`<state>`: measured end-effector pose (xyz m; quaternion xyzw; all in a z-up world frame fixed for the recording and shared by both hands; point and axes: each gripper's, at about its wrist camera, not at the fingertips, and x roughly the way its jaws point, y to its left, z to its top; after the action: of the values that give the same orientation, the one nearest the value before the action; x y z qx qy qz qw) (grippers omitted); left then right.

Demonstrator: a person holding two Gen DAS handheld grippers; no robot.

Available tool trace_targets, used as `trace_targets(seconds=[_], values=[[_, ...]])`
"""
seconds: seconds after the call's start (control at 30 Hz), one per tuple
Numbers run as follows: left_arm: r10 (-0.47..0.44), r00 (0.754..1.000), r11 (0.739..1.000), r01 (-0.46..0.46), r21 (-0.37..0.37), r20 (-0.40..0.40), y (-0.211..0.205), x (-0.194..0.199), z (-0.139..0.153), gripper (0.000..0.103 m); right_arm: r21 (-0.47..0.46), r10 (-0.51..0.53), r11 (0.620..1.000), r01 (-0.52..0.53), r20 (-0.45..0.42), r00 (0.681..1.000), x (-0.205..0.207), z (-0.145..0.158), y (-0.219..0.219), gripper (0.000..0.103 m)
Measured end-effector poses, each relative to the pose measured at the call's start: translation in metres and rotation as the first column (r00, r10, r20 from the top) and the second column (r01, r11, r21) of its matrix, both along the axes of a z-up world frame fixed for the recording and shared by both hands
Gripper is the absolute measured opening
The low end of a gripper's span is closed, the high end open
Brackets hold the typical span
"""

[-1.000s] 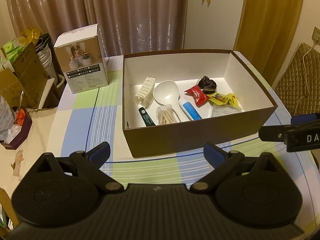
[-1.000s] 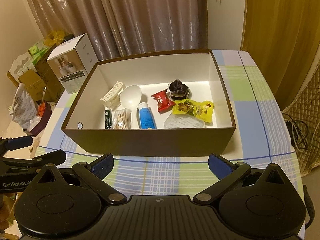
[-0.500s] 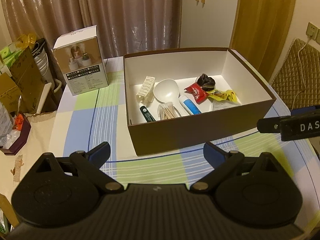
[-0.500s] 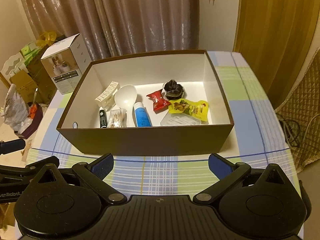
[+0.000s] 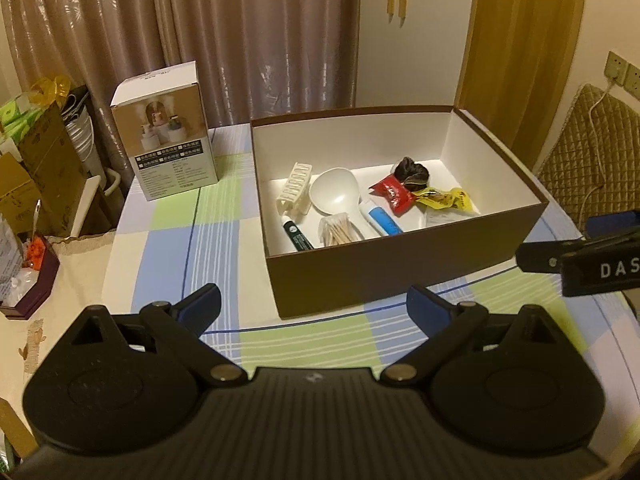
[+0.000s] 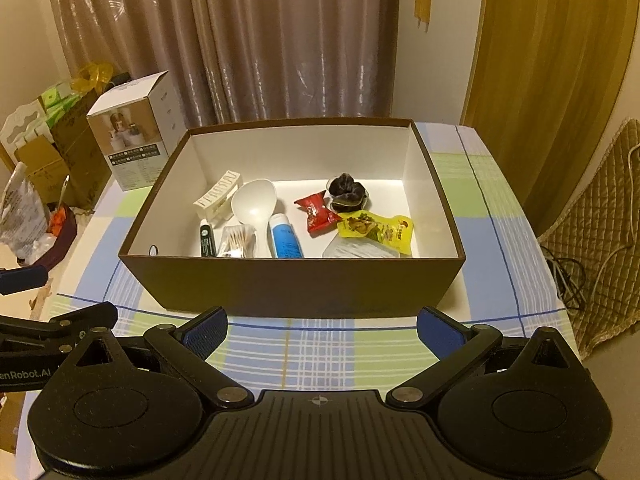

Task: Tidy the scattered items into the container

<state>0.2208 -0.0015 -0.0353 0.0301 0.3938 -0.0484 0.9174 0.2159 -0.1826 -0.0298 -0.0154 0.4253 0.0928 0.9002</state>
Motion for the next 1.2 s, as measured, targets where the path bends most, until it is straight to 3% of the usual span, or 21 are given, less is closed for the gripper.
trace_targets(seconds=[1.2], values=[[0.091,0.996,0.995,-0.090,0.050,-0.012,-0.039,-0.026,0.010,0.098,0.037,0.111,0.993,-0.111,0.000,0.994,-0.012,0.010,-0.026,0.103]])
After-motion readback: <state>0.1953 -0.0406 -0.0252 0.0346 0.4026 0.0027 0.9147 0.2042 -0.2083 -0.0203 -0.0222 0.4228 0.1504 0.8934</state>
